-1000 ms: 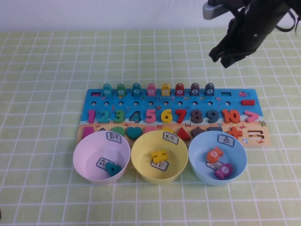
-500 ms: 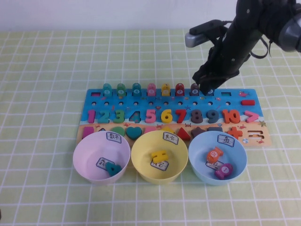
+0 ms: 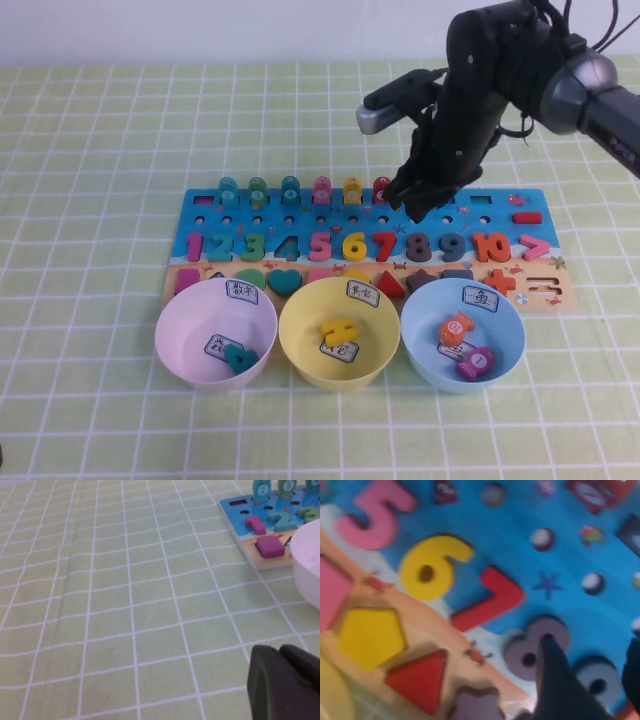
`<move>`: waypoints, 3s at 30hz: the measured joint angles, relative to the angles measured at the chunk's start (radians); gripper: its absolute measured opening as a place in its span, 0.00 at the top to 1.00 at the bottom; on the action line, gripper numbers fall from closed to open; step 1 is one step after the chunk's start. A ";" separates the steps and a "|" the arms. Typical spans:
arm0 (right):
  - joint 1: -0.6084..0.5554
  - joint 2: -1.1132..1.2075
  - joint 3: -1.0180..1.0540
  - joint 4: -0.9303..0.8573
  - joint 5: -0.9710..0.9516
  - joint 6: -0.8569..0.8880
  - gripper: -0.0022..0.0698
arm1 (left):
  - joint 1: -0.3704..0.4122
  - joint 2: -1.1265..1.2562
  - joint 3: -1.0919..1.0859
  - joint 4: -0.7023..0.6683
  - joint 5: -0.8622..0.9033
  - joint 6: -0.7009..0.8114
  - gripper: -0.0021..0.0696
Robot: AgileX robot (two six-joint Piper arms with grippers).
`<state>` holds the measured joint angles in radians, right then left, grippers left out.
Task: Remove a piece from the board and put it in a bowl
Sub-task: Pick up the "number 10"
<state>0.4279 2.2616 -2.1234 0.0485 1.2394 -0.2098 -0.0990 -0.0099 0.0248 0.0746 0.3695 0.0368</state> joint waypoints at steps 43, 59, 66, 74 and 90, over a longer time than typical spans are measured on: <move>-0.117 -0.082 0.245 -0.085 -0.009 0.235 0.30 | 0.000 0.000 0.000 0.003 0.000 0.000 0.98; -0.117 -0.082 0.245 -0.078 -0.009 0.235 0.31 | 0.000 0.000 0.000 0.007 0.000 0.000 0.98; -0.117 -0.078 0.245 -0.078 -0.009 0.235 0.33 | 0.000 0.000 0.000 0.020 0.000 0.000 0.98; -0.117 -0.035 0.243 -0.076 -0.011 0.235 0.33 | 0.000 0.000 0.000 0.022 0.002 0.000 0.98; -0.117 -0.033 0.243 -0.075 -0.039 0.260 0.36 | 0.000 0.000 0.000 0.022 0.002 0.000 0.98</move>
<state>0.3109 2.2286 -1.8801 -0.0260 1.2003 0.0502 -0.0990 -0.0099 0.0248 0.0970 0.3716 0.0368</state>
